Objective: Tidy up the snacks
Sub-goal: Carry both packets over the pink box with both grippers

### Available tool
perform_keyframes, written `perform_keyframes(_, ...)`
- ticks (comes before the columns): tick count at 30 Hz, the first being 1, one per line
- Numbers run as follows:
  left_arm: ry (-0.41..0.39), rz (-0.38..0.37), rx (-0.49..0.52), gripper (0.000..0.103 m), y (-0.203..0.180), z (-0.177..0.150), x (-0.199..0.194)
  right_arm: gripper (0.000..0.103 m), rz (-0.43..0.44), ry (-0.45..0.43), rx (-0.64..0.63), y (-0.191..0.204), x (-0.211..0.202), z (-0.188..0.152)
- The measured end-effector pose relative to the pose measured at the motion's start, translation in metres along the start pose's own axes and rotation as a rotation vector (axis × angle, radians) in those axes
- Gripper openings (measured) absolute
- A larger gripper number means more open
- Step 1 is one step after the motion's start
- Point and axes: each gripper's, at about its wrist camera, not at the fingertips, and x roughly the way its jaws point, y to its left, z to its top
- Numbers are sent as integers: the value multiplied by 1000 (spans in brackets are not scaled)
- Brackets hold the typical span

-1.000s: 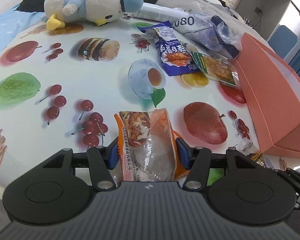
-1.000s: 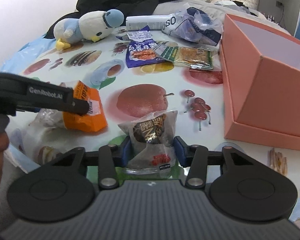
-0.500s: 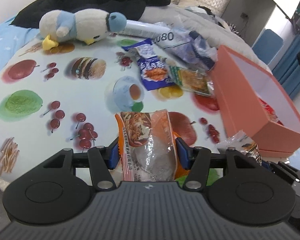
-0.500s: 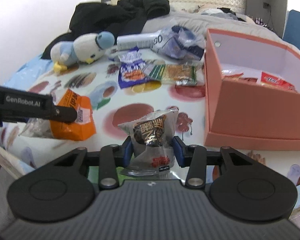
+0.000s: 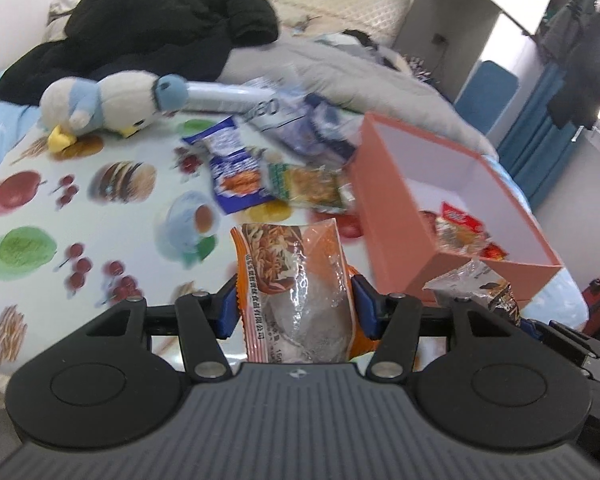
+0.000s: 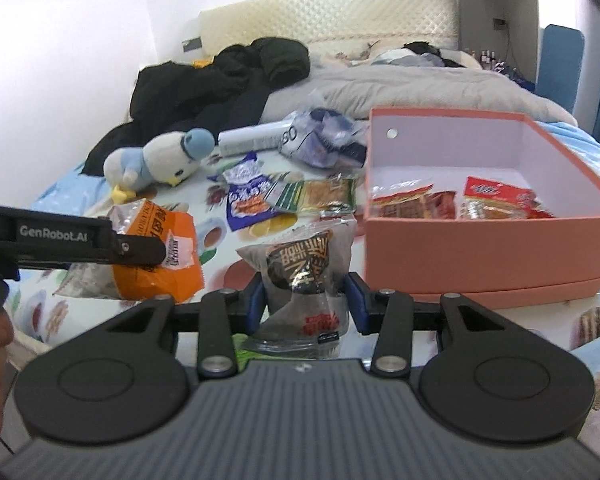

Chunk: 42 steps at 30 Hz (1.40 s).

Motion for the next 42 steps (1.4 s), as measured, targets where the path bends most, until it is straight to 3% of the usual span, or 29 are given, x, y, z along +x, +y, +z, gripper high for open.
perform_keyframes(17, -43, -177, 133, 62, -107, 28, 19, 46, -102, -107, 98, -68, -52, 19)
perform_keyframes(31, -80, -260, 154, 62, -159, 136, 58, 46, -158, -200, 68, -123, -32, 98)
perform_keyframes(35, -8, -279, 166, 62, -173, 163, 79, 46, -171, -178, 29, -135, -11, 116)
perform_keyframes(42, 117, -218, 227, 62, -195, 182, 138, 46, -131, -60, 40, -160, 30, 126)
